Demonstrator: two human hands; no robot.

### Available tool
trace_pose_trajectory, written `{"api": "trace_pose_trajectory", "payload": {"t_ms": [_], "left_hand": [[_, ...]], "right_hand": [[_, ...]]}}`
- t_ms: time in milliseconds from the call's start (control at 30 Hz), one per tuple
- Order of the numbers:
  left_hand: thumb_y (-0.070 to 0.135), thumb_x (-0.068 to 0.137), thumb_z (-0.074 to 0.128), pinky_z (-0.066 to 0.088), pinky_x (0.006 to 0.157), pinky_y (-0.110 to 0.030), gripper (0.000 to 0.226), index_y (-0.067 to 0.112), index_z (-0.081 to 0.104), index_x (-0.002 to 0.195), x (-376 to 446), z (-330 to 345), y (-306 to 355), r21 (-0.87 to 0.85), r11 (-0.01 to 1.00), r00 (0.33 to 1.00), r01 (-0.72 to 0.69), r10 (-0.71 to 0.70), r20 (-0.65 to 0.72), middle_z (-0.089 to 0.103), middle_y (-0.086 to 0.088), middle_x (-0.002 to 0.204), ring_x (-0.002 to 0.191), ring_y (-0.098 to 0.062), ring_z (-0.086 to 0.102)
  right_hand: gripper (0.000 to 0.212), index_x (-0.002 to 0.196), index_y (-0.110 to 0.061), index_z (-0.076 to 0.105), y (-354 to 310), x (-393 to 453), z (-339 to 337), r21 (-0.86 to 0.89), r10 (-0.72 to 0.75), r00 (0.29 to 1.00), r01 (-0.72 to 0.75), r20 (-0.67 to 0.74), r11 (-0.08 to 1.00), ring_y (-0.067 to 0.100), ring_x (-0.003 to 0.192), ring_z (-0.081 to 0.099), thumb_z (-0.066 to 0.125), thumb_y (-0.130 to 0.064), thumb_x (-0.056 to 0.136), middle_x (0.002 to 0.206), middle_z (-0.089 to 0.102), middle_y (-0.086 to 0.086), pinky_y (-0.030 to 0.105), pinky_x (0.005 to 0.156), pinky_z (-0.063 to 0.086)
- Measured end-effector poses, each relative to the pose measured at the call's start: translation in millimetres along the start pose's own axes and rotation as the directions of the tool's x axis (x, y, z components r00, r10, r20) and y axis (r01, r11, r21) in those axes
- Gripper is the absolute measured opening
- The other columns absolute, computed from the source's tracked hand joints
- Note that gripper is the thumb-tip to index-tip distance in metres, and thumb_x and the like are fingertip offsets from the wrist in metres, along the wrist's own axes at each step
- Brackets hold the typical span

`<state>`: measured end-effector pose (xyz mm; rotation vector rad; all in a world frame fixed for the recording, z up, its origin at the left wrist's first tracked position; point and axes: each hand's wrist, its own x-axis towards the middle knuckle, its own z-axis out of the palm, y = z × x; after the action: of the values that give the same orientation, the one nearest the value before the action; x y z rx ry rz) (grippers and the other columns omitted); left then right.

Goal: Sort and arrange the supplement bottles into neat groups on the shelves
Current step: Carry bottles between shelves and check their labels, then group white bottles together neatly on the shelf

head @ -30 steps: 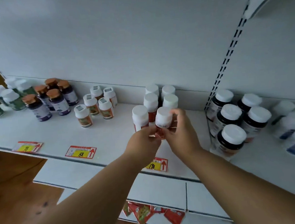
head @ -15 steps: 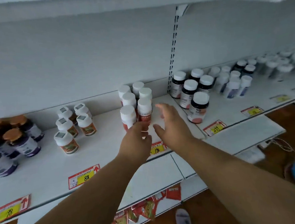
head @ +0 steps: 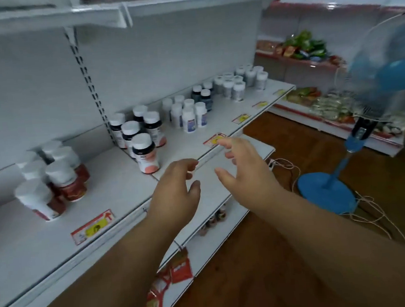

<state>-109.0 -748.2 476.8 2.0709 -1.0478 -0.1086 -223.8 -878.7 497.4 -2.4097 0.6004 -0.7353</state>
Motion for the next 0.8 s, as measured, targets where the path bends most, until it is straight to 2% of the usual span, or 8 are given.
{"api": "trace_pose_trajectory", "payload": {"t_ms": [133, 200, 300, 500, 633, 800], "left_hand": [[0.016, 0.093, 0.062, 0.046, 0.092, -0.022, 0.040, 0.027, 0.055, 0.130, 23, 77, 65, -0.076, 0.997, 1.000, -0.025, 0.025, 0.007, 0.057, 0.010, 0.122, 0.102, -0.002, 0.053], [0.016, 0.094, 0.062, 0.044, 0.090, -0.019, 0.040, 0.028, 0.055, 0.131, 34, 110, 93, -0.081, 0.997, 0.999, -0.017, 0.020, 0.032, 0.056, 0.010, 0.124, 0.103, -0.001, 0.052], [0.018, 0.094, 0.063, 0.047, 0.093, -0.023, 0.042, 0.028, 0.054, 0.134, 55, 145, 123, -0.060, 0.998, 0.999, -0.003, 0.005, 0.032, 0.056, 0.009, 0.127, 0.106, -0.003, 0.053], [0.022, 0.095, 0.063, 0.048, 0.091, -0.023, 0.041, 0.028, 0.053, 0.135, 123, 198, 125, -0.006, 0.997, 0.996, 0.074, -0.074, 0.057, 0.057, 0.008, 0.127, 0.104, -0.004, 0.053], [0.024, 0.094, 0.063, 0.042, 0.083, -0.017, 0.039, 0.031, 0.054, 0.132, 195, 240, 125, -0.020, 0.998, 0.995, 0.056, -0.054, 0.086, 0.055, 0.014, 0.121, 0.104, -0.004, 0.054], [0.025, 0.095, 0.064, 0.045, 0.085, -0.017, 0.038, 0.032, 0.054, 0.131, 295, 295, 148, -0.062, 0.998, 0.990, 0.028, -0.019, 0.142, 0.056, 0.015, 0.124, 0.101, -0.001, 0.053]], "right_hand": [[0.054, 0.140, -0.031, 0.041, 72, -6, -65, -0.028, 0.052, 0.999, -0.051, 0.004, 0.998, 0.006, 0.116, 0.048, 0.064, -0.027, 0.092, 0.135, 0.043, -0.006, 0.031, 0.098, 0.046], [0.053, 0.140, -0.032, 0.041, 107, -3, -94, -0.043, 0.071, 0.997, -0.071, 0.002, 0.997, 0.005, 0.114, 0.048, 0.064, -0.028, 0.092, 0.136, 0.043, -0.006, 0.031, 0.096, 0.047], [0.054, 0.141, -0.032, 0.041, 151, 10, -124, -0.040, 0.110, 0.994, -0.109, 0.022, 0.993, 0.004, 0.116, 0.047, 0.064, -0.029, 0.092, 0.135, 0.044, -0.007, 0.030, 0.097, 0.049], [0.056, 0.143, -0.037, 0.038, 224, 73, -137, -0.029, 0.156, 0.985, -0.155, 0.069, 0.988, 0.004, 0.121, 0.048, 0.064, -0.033, 0.093, 0.138, 0.046, -0.011, 0.032, 0.099, 0.050], [0.057, 0.143, -0.039, 0.037, 271, 126, -137, -0.028, 0.187, 0.980, -0.186, 0.062, 0.982, 0.004, 0.125, 0.046, 0.064, -0.034, 0.093, 0.142, 0.044, -0.013, 0.035, 0.100, 0.051], [0.056, 0.144, -0.036, 0.038, 326, 192, -169, -0.056, 0.249, 0.968, -0.247, 0.033, 0.967, 0.006, 0.126, 0.047, 0.063, -0.032, 0.094, 0.143, 0.043, -0.011, 0.032, 0.100, 0.049]]}}
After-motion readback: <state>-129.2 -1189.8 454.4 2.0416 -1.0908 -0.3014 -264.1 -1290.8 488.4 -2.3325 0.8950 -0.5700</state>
